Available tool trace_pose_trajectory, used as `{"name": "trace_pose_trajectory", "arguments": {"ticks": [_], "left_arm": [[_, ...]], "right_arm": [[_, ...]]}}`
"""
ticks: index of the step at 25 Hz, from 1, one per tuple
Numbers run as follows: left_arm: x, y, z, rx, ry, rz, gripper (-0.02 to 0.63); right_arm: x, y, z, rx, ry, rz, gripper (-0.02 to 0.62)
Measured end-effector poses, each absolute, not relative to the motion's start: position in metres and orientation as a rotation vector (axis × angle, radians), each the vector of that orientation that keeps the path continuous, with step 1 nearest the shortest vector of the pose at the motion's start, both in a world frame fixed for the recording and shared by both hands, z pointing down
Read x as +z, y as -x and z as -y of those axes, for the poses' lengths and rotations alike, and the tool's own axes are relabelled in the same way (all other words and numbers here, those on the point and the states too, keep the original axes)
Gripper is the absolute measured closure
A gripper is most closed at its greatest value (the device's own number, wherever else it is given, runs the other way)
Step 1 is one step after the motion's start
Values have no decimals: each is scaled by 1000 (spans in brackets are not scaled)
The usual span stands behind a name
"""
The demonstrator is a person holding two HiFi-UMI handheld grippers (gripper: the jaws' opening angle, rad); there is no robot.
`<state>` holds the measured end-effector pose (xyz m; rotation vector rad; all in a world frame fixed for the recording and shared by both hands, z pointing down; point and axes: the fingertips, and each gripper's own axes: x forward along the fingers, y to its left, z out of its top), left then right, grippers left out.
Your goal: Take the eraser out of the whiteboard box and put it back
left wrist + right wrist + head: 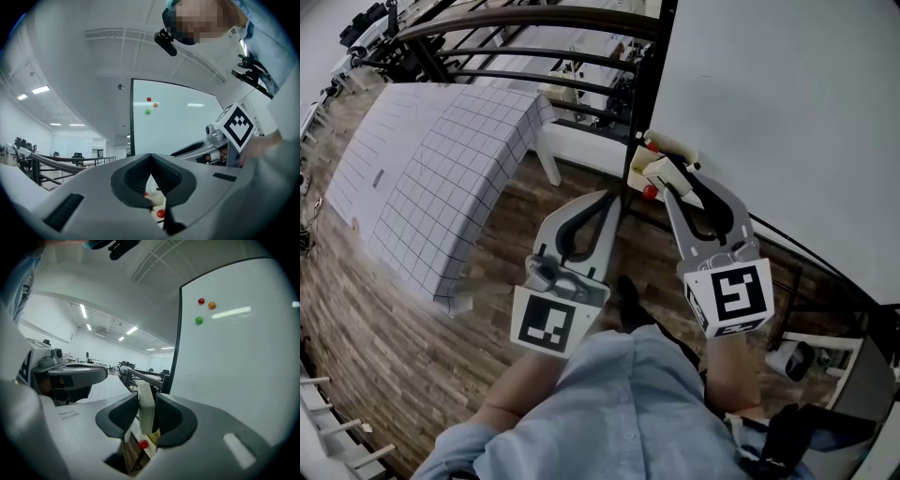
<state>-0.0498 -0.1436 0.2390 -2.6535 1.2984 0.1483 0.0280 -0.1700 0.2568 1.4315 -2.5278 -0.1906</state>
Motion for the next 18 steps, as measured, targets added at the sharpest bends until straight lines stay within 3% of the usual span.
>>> {"name": "trace_pose_trajectory", "arguments": {"ticks": [18], "left_arm": [[265, 41, 198, 79, 2697, -1340, 607]], "right_arm": [[313, -35, 227, -14, -1381, 2484, 482]]}}
